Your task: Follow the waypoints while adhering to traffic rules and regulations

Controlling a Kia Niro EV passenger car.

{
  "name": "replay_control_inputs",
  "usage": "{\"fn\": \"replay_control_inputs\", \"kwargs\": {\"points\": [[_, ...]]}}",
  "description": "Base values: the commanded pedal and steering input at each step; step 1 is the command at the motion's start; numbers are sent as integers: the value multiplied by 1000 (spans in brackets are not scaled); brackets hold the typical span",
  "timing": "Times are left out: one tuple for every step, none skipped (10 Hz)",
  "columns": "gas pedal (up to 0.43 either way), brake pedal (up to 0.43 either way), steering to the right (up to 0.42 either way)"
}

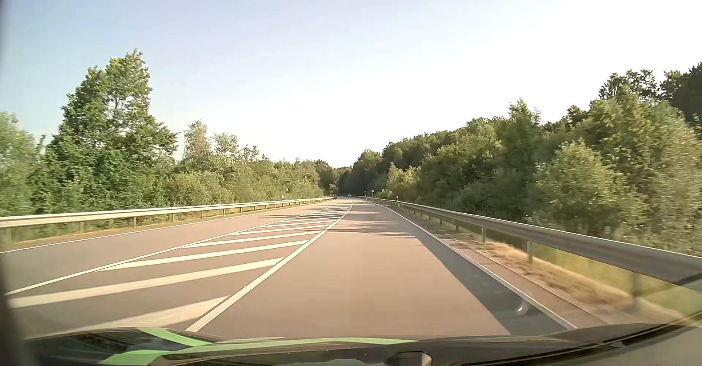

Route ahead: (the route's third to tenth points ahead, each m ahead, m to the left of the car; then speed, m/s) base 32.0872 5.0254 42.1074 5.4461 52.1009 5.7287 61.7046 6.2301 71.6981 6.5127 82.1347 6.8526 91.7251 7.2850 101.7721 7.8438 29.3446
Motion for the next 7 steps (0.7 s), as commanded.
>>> {"fn": "replay_control_inputs", "kwargs": {"points": [[331,0,-7],[358,0,-6],[390,0,-6],[398,0,-5],[398,0,-5],[398,0,-5],[378,0,-5]]}}
